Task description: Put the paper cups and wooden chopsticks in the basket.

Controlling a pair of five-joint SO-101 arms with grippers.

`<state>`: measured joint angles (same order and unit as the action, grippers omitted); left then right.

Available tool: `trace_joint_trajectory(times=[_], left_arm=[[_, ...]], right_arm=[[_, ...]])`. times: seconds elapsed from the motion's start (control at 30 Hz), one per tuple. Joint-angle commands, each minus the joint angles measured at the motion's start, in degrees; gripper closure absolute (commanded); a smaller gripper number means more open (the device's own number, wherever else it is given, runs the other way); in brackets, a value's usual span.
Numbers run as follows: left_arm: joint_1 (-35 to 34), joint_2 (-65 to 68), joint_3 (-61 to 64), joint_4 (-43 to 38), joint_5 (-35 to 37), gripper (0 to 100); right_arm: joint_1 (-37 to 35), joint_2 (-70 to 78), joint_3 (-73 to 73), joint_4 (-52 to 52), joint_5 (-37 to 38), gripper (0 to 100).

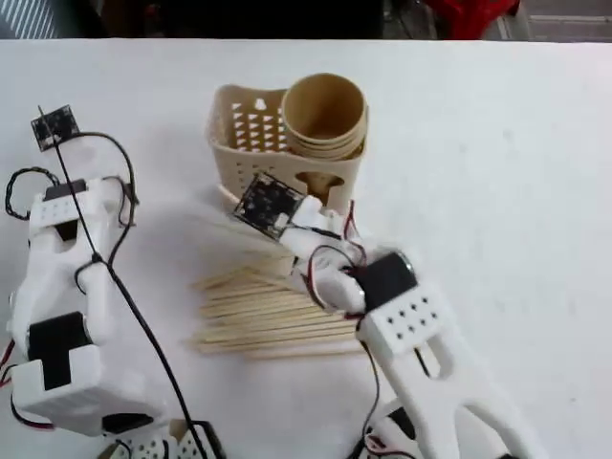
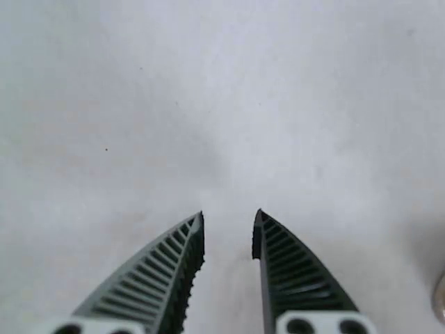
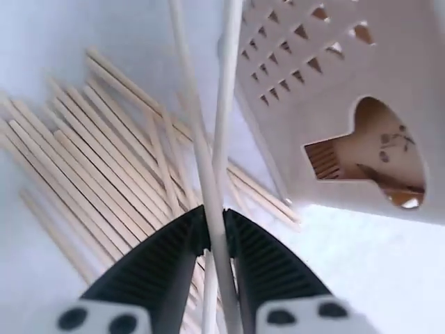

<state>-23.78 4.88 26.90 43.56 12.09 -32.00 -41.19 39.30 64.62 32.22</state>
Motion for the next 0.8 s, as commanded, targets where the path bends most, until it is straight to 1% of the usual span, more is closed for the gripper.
trace_joint_trajectory(times=[0.0,0.13,0.27,0.5,0.6,0.7,0.77], left_arm=[[0.40,-0.40,-0.18,-0.88,0.35,87],[0.13,-0.40,-0.18,-0.79,0.35,87],[0.13,-0.40,-0.18,-0.62,0.35,87],[0.13,-0.31,-0.18,-0.70,0.35,87],[0.13,-0.31,-0.18,-0.70,0.35,87],[0.13,-0.31,-0.18,-0.88,0.35,87],[0.22,-0.31,-0.18,-0.88,0.35,87]], right_arm=[[0.22,-6.37,-0.26,1.36,-0.53,98.4],[0.04,-2.07,0.88,1.45,2.37,98.4],[0.04,9.98,3.52,-5.14,4.75,98.4],[0.13,29.49,3.43,-13.05,5.10,98.3],[-0.04,32.92,3.43,-14.37,5.10,94.7],[0.22,32.57,3.69,-14.20,5.10,88.9],[0.04,32.04,3.78,-14.20,5.10,87.8]])
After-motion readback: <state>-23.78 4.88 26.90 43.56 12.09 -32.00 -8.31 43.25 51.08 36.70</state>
